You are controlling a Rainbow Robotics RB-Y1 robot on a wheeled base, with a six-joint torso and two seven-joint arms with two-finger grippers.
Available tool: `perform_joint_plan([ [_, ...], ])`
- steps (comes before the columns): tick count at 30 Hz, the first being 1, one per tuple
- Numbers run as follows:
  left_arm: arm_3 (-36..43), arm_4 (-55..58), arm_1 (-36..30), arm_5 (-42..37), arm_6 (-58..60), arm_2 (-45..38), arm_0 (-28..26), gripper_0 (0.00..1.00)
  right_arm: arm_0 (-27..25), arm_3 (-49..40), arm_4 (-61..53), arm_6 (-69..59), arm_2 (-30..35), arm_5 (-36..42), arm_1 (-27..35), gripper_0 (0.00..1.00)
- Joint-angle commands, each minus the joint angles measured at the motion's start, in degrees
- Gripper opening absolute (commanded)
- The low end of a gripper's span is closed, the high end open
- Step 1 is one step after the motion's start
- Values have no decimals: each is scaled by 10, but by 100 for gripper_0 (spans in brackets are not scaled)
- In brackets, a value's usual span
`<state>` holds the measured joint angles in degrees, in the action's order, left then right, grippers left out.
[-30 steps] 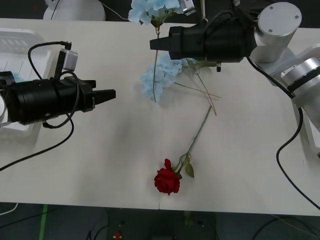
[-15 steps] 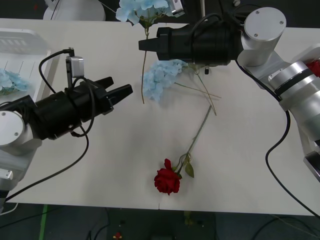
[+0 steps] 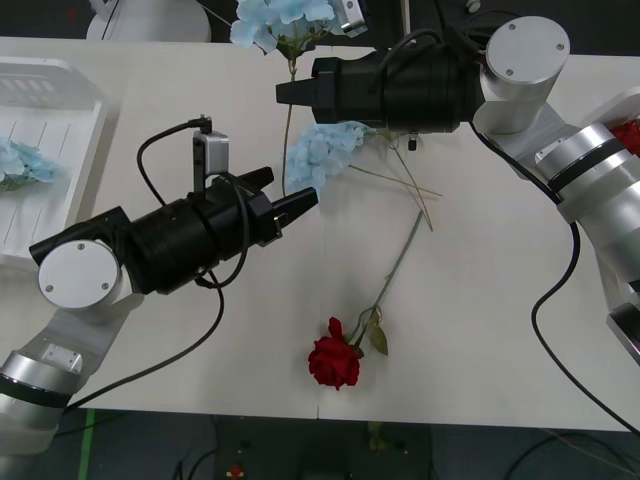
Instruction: Put the red flowers into the right box and the blue flowers into the left box
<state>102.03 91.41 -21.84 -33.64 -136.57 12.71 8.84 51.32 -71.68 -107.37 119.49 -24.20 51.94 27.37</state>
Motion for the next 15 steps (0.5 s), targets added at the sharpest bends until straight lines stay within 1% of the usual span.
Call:
perform_joint_plan([
  [1, 2, -8, 27, 15, 10, 8, 47, 100, 4, -22, -5, -20, -5, 6, -8, 0],
  [7, -50, -26, 43, 15, 24, 10, 97, 100, 4, -22, -5, -21, -5, 8, -8, 0],
  [9, -64, -26, 45, 15, 24, 10, 105, 100, 4, -22, -5, -21, -5, 8, -7, 0],
  [10, -71, -29, 46, 15, 24, 10, 109, 97, 4, -22, -5, -21, -5, 8, -8, 0],
  [11, -75, -34, 46, 15, 26, 10, 110, 75, 4, -22, -5, -22, -5, 9, -7, 0],
  [13, -75, -43, 46, 15, 31, 9, 110, 37, 4, -22, -5, -22, -5, 8, -7, 0],
  [14, -75, -45, 45, 15, 33, 9, 110, 23, 4, -22, -5, -22, -4, 8, -7, 0],
  [15, -76, -43, 44, 15, 37, 9, 110, 0, 4, -22, -5, -22, -4, 8, -6, 0],
])
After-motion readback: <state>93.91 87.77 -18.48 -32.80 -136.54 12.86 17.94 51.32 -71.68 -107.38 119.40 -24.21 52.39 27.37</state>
